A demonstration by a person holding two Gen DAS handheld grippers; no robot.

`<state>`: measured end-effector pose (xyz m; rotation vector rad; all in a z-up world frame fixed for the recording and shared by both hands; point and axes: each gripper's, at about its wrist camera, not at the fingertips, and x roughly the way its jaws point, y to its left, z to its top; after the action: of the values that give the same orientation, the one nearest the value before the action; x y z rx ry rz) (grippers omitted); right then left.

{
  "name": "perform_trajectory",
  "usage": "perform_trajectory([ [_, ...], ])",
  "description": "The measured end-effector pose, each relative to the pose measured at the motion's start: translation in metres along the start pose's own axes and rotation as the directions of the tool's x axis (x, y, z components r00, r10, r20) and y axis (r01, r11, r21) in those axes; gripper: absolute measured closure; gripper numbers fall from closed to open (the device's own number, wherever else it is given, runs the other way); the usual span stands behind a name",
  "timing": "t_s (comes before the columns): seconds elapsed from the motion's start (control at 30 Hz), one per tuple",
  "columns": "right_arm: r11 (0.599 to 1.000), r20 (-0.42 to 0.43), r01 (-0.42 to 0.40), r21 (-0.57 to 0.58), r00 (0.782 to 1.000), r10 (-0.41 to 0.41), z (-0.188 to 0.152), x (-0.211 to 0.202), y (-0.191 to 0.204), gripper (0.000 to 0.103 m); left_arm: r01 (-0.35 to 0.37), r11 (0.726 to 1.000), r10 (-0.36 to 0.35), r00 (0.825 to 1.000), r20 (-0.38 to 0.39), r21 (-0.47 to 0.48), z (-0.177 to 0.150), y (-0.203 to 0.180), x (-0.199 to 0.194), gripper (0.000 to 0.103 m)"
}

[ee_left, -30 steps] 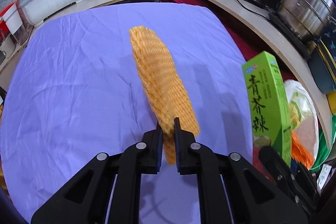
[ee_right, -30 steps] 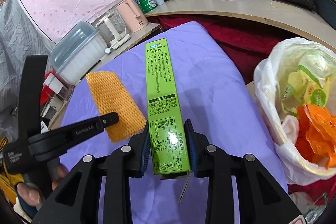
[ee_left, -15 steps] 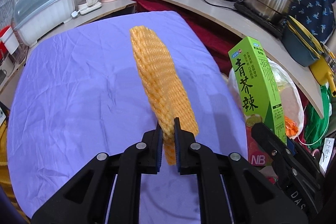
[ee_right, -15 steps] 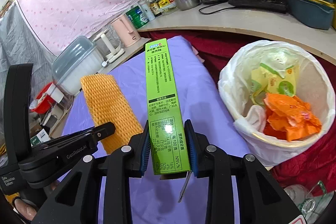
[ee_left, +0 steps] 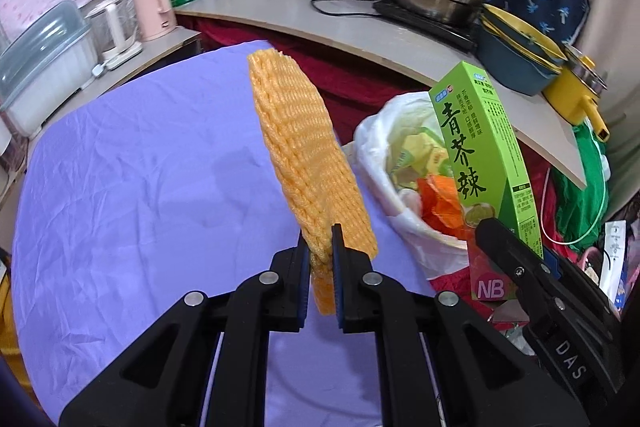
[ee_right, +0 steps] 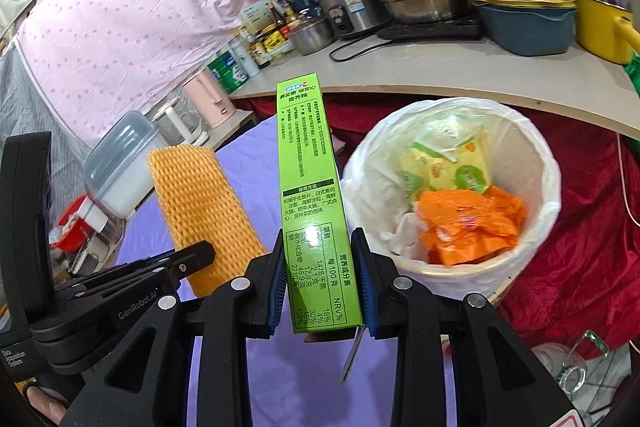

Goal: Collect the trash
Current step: 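Lift the green box and mesh sleeve and carry them over the bin, then open the right tool to drop the box while the left tool drops the sleeve into the bin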

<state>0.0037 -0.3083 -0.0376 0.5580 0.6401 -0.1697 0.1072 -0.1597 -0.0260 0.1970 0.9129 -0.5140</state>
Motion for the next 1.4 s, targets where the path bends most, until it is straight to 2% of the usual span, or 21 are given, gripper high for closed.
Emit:
perform_trajectory([
  [0.3, 0.994, 0.041, 0.078, 0.081, 0.996, -0.082, 0.015, -0.014, -0.054, 0.073, 0.084, 0.991, -0.085, 0.996, 0.005, 0.1, 0.019, -0.051, 0.015, 0.093],
  [0.53, 0.983, 0.055, 0.127, 0.133, 0.989, -0.135, 0.025, -0.011, -0.087, 0.073, 0.14, 0.976, -0.136, 0.99, -0.037, 0.169, 0.035, -0.087, 0.045, 0.093],
  [0.8, 0.974, 0.037, 0.15, 0.168, 0.987, -0.158, 0.031, 0.005, -0.112, 0.073, 0.145, 0.969, -0.134, 0.988, -0.072, 0.201, 0.044, -0.105, 0.082, 0.092],
  [0.9, 0.974, 0.028, 0.153, 0.169, 0.987, -0.16, 0.034, 0.014, -0.115, 0.073, 0.148, 0.971, -0.137, 0.988, -0.07, 0.188, 0.047, -0.103, 0.091, 0.077],
  [0.97, 0.974, 0.026, 0.153, 0.165, 0.987, -0.16, 0.036, 0.02, -0.115, 0.073, 0.144, 0.974, -0.136, 0.989, -0.057, 0.174, 0.05, -0.101, 0.093, 0.054],
  [1.03, 0.975, 0.021, 0.153, 0.16, 0.987, -0.158, 0.039, 0.026, -0.115, 0.073, 0.139, 0.98, -0.137, 0.99, -0.026, 0.142, 0.052, -0.095, 0.092, 0.045],
  [1.13, 0.977, 0.019, 0.149, 0.15, 0.988, -0.154, 0.044, 0.034, -0.113, 0.072, 0.134, 0.984, -0.133, 0.991, -0.019, 0.118, 0.055, -0.088, 0.094, 0.038],
  [1.23, 0.978, 0.028, 0.145, 0.148, 0.988, -0.151, 0.049, 0.043, -0.111, 0.07, 0.115, 0.989, -0.115, 0.993, -0.012, 0.093, 0.057, -0.078, 0.094, 0.036],
  [1.33, 0.978, 0.028, 0.145, 0.15, 0.988, -0.151, 0.053, 0.052, -0.11, 0.058, 0.099, 0.993, -0.099, 0.995, -0.005, 0.061, 0.06, -0.067, 0.093, 0.031],
  [1.4, 0.978, 0.028, 0.141, 0.152, 0.989, -0.146, 0.054, 0.053, -0.109, 0.058, 0.089, 0.995, -0.089, 0.996, -0.002, 0.038, 0.062, -0.059, 0.091, 0.029],
])
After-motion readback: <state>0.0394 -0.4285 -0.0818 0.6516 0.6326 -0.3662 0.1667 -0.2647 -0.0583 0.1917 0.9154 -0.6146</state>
